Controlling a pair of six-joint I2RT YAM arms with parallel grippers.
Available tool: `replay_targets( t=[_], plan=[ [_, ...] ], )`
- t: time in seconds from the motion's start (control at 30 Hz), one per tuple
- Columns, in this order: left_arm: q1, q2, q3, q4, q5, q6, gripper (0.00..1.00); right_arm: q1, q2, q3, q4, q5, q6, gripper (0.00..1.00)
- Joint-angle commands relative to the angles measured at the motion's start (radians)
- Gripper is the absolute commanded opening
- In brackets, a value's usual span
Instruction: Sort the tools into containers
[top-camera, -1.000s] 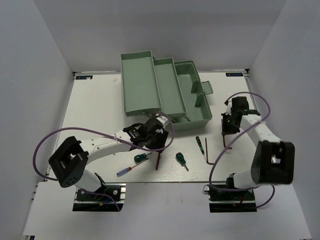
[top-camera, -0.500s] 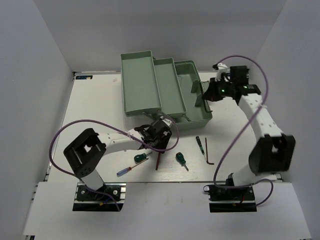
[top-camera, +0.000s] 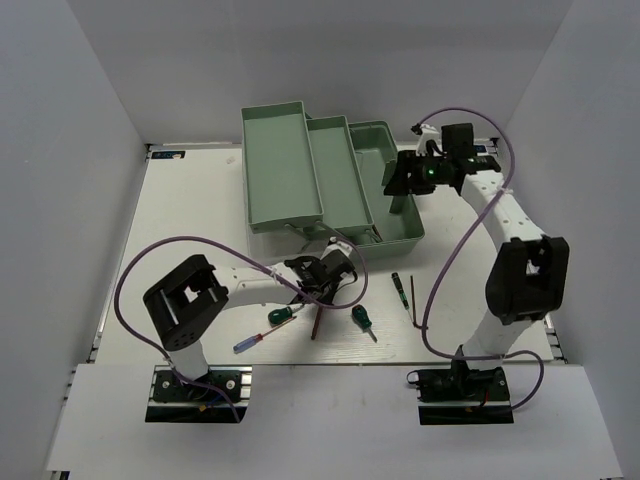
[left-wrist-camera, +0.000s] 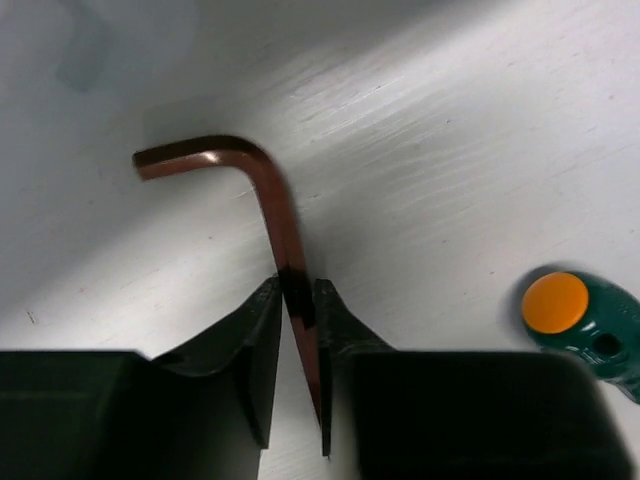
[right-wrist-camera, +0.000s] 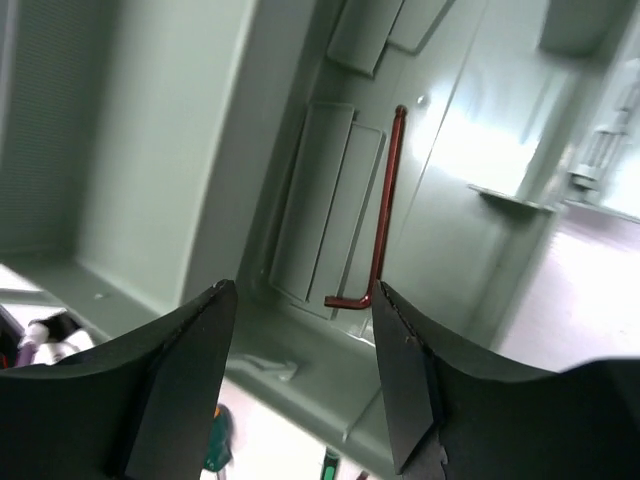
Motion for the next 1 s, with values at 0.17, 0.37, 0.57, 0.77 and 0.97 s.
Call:
replay_targets(
  t=[0.17, 0.37, 0.57, 0.77, 0.97],
  plan=[
    [-0.044, 0.037, 0.016, -0.053, -0.017, -0.022, 0.06, -0.05, -0.203, -0.129, -0.081, -0.031, -0.038, 0.75],
    [-0.073, -0.071, 0.105, -0.062, 0.048, 0.038, 0.0, -0.11, -0.326, -0.245, -0.221, 0.027, -0.18, 0.66],
    [-0.073, -0.165, 0.246, -0.085, 0.181, 0.132, 0.0, -0.128, -0.473, -0.478, -0.245, 0.068, -0.341, 0.23],
    [-0.061, -0.156, 0.448, -0.124, 0.236, 0.181, 0.0, -0.117, -0.544, -0.684, -0.221, 0.098, -0.374, 0.33],
    [-0.02, -0.027, 0.654, -0.112, 0.083, 0.201, 0.0, -0.116, -0.55, -0.759, -0.187, 0.113, -0.336, 0.44]
  ],
)
